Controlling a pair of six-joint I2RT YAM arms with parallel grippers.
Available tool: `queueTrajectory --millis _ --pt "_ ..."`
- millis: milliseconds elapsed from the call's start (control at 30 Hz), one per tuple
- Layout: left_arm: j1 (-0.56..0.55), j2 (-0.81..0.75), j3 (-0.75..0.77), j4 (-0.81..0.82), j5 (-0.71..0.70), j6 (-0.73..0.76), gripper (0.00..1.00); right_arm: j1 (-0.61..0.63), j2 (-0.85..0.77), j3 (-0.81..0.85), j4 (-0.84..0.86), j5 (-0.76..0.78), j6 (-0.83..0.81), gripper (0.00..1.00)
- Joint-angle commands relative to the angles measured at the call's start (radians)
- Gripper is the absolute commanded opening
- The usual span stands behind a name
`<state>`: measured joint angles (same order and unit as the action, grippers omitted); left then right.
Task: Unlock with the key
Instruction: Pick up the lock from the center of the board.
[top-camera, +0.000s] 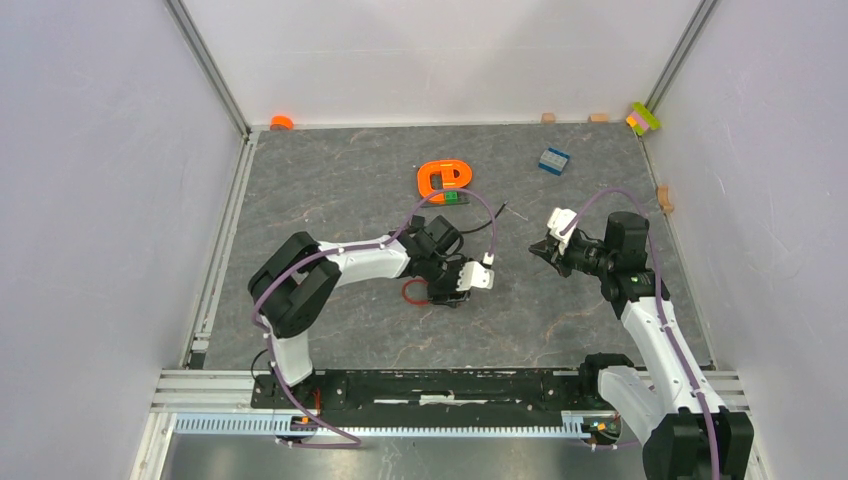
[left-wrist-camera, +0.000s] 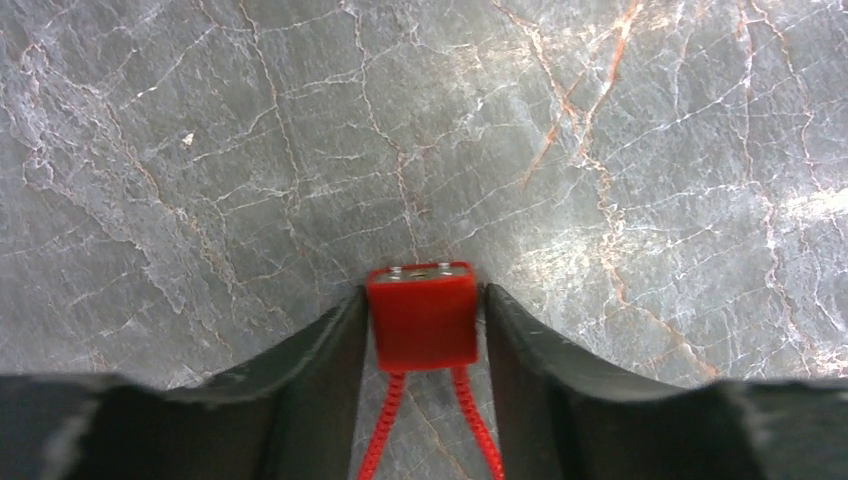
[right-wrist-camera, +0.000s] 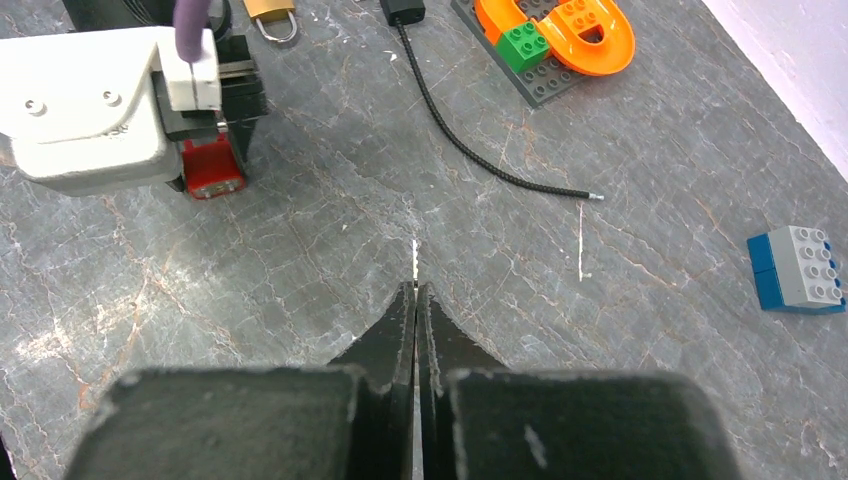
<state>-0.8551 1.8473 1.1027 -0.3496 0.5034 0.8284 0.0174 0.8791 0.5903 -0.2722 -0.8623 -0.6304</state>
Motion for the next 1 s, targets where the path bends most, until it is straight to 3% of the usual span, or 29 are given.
queueTrajectory --millis 0,167,267,433,533,733,967 --pt "-0.008 -0.030 -0.078 0.072 -0.054 -0.039 0.47 -0.004 0.001 0.006 0.014 -0.027 0.000 0.00" --pt "-0.007 -0.114 -0.134 0.148 -0.062 -0.049 0.34 -0.005 0.006 0.011 0.026 -0.054 0.033 0.00" --pt "-0.007 -0.198 -0.144 0.162 -0.043 -0.018 0.20 -0.004 0.002 0.008 0.048 -0.091 0.073 0.00" --pt "-0.007 -0.414 -0.173 0.188 -0.020 0.044 0.02 0.006 0.002 0.011 0.124 -0.186 0.173 0.00" --pt "-0.007 -0.559 -0.228 0.252 -0.014 0.063 0.02 0.044 0.035 0.039 0.144 -0.234 0.228 0.00" --pt "-0.007 -0.705 -0.285 0.277 -0.058 0.051 0.02 0.189 0.095 0.063 0.255 -0.266 0.387 0.00" --pt "-0.007 -0.799 -0.299 0.233 -0.186 0.114 0.02 0.343 0.181 0.177 0.215 -0.243 0.397 0.00"
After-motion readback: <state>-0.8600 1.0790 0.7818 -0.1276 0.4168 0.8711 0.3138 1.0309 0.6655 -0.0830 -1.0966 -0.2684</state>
